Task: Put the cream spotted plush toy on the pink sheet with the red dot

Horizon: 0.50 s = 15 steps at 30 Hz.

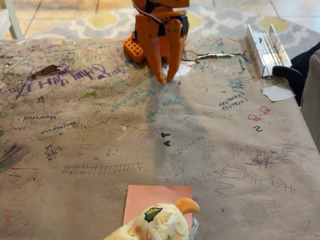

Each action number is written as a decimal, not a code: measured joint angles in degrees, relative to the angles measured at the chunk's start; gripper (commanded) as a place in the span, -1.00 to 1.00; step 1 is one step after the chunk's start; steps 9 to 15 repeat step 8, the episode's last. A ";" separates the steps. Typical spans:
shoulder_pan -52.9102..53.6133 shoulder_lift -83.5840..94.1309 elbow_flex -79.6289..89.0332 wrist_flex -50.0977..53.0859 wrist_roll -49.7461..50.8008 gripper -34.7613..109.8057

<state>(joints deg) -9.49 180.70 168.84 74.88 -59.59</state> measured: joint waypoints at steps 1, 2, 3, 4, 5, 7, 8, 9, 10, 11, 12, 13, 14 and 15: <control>0.79 4.48 1.85 0.70 -2.37 -0.52; 1.85 7.29 4.22 0.44 -6.06 -0.52; 3.34 8.96 6.42 0.35 -7.21 -0.52; 4.66 10.02 7.73 0.35 -8.09 -0.52; 4.92 10.90 8.26 0.35 -9.14 -0.52; 4.92 11.69 8.70 0.35 -10.20 -0.52; 4.92 11.87 8.70 0.35 -10.11 -0.52; 4.92 11.87 8.70 0.35 -10.11 -0.52; 4.92 11.87 8.70 0.35 -10.11 -0.52; 4.92 11.87 8.70 0.35 -10.11 -0.52; 4.92 11.87 8.70 0.35 -10.11 -0.52; 4.92 11.87 8.70 0.35 -10.11 -0.52; 4.92 11.87 8.70 0.35 -10.11 -0.52; 4.92 11.87 8.70 0.35 -10.11 -0.52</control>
